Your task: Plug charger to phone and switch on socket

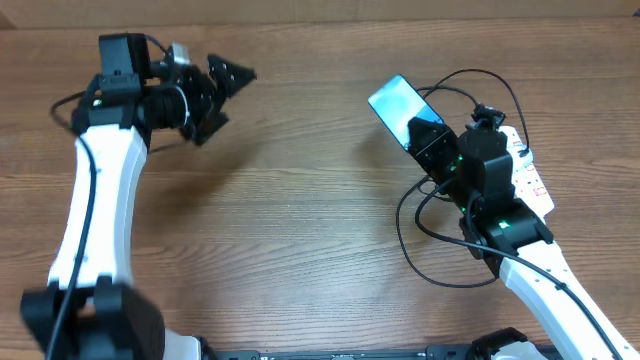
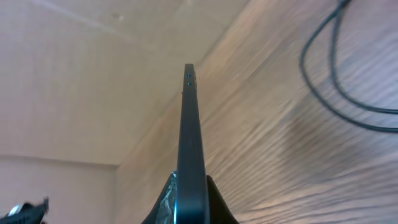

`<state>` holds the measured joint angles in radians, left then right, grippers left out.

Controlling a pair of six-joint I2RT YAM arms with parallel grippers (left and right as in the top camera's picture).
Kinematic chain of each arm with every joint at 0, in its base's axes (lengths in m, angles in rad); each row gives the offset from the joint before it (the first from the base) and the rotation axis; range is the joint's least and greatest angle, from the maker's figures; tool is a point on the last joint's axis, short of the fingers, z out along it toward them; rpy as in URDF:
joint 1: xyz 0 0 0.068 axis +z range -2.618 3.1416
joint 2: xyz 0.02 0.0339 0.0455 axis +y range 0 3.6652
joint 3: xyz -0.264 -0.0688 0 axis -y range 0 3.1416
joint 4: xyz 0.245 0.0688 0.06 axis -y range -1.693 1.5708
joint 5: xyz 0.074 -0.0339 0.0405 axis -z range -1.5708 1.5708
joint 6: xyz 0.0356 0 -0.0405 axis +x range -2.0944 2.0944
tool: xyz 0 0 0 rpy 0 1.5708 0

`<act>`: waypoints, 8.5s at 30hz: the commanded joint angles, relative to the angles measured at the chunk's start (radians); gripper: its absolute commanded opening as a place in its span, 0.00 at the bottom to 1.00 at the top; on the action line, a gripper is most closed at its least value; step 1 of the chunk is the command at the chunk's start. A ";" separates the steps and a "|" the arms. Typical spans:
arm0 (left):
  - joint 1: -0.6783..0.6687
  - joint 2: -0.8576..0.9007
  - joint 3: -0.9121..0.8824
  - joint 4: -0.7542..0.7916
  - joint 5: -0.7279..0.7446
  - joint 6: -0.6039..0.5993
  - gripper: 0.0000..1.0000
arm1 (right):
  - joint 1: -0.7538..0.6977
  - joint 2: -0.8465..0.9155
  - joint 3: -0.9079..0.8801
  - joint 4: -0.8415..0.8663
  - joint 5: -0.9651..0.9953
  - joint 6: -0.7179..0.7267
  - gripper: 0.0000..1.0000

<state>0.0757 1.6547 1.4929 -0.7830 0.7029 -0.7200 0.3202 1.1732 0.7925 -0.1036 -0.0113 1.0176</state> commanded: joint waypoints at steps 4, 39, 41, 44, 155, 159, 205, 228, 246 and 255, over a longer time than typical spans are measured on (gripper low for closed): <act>-0.020 -0.039 -0.003 -0.046 0.197 0.193 0.99 | -0.005 0.097 0.011 0.189 -0.151 0.034 0.04; -0.262 0.032 -0.342 0.797 0.128 -0.784 0.56 | 0.163 0.244 0.011 0.504 -0.222 0.632 0.04; -0.262 0.032 -0.342 0.796 0.129 -0.803 0.56 | 0.172 0.244 0.011 0.502 -0.206 0.632 0.04; -0.264 0.032 -0.342 0.797 0.145 -0.843 0.53 | 0.182 0.245 0.011 0.494 -0.177 0.631 0.04; -0.243 0.032 -0.342 0.450 -0.018 -0.092 0.04 | -0.239 0.557 0.079 -0.138 0.001 -0.161 0.61; -0.243 0.032 -0.342 0.450 -0.018 -0.091 0.04 | -0.235 0.557 0.076 -0.145 0.003 -0.185 0.44; -0.243 0.032 -0.342 0.460 -0.022 -0.091 0.04 | -0.096 0.420 0.077 -0.437 -0.163 -0.633 0.46; -0.243 0.032 -0.342 0.462 -0.021 -0.108 0.04 | -0.012 0.626 0.166 -0.296 0.052 -0.491 0.56; -0.243 0.032 -0.342 0.462 0.005 -0.117 0.04 | 0.089 0.787 0.174 -0.437 0.025 -0.421 0.04; -0.239 0.032 -0.342 0.488 0.059 -0.086 0.04 | 0.020 0.737 0.352 -0.607 -0.130 -0.509 0.04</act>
<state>-0.1574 1.6897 1.1484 -0.3275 0.6765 -0.8310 0.3759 1.8771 1.1091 -0.6323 0.0086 0.5774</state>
